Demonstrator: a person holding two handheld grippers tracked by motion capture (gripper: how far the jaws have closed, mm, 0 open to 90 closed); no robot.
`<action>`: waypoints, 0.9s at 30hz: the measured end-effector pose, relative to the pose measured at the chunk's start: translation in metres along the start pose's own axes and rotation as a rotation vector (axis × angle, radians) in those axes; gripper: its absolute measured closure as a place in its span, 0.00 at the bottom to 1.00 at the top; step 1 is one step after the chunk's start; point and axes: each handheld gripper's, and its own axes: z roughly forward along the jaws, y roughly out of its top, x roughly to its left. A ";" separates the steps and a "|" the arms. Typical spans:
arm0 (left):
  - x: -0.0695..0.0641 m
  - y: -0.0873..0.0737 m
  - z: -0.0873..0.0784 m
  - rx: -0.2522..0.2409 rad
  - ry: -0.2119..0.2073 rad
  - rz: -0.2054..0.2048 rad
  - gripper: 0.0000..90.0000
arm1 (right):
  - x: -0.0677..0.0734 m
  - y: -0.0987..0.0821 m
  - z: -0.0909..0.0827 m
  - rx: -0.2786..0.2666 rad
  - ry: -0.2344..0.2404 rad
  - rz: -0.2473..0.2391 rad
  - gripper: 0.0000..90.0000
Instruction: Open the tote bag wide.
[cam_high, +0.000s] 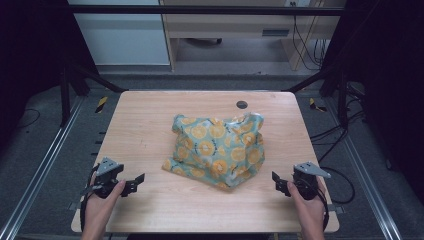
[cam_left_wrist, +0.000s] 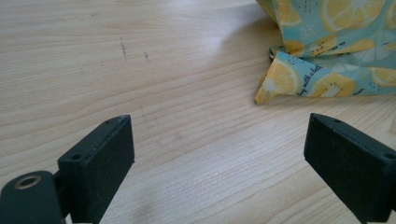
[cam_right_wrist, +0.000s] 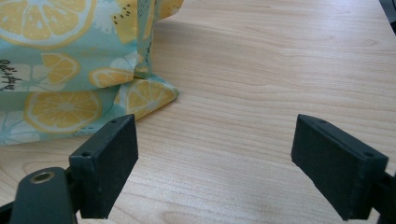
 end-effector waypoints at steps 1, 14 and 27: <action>-0.001 0.001 -0.001 -0.003 -0.003 0.006 0.09 | 0.002 0.002 -0.001 0.009 0.008 -0.001 0.19; -0.011 0.004 -0.002 0.000 -0.026 0.053 0.09 | 0.014 0.058 -0.025 -0.072 0.053 -0.089 0.19; -0.015 -0.004 -0.004 0.027 -0.020 0.086 0.08 | 0.033 0.194 -0.020 -0.032 0.165 -0.281 0.39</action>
